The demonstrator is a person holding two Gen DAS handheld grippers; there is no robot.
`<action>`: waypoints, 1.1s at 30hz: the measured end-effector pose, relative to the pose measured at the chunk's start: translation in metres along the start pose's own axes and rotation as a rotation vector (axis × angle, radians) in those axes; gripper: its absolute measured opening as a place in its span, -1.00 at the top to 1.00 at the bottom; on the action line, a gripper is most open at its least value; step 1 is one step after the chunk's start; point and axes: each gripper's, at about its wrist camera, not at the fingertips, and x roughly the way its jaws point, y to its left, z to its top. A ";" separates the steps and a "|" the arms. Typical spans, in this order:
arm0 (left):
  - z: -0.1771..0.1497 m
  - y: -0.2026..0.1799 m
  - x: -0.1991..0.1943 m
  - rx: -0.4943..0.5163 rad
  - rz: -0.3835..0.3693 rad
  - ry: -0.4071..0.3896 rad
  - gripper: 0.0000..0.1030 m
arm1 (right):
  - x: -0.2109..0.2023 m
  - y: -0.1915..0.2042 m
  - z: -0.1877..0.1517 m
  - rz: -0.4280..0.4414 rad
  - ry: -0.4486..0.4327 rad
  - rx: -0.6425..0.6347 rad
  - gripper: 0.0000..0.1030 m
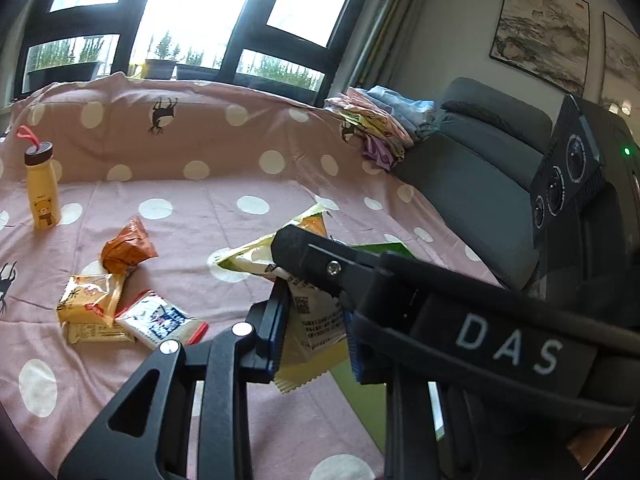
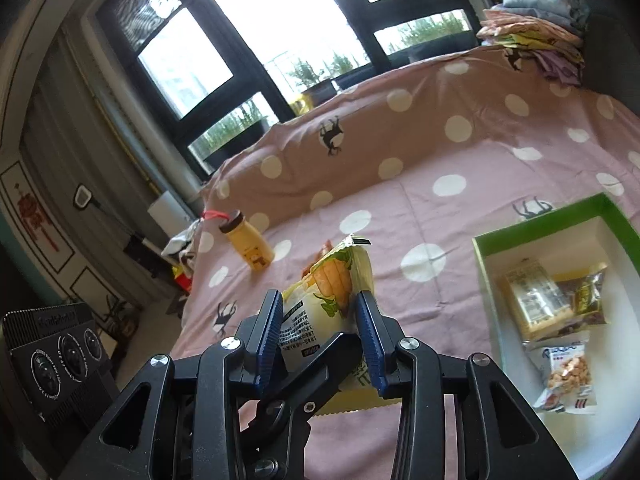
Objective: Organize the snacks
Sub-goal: 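Carry the corn snack packet into the green box and open the right gripper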
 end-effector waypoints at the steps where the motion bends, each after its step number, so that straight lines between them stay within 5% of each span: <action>1: 0.001 -0.005 0.003 0.015 -0.008 0.006 0.55 | -0.009 -0.012 0.004 -0.024 -0.023 0.029 0.20; 22: -0.006 -0.078 0.109 0.176 -0.195 0.264 0.54 | -0.043 -0.126 0.008 -0.210 -0.065 0.327 0.20; 33: -0.022 -0.084 0.150 0.139 -0.230 0.409 0.55 | -0.038 -0.170 -0.001 -0.306 -0.008 0.471 0.20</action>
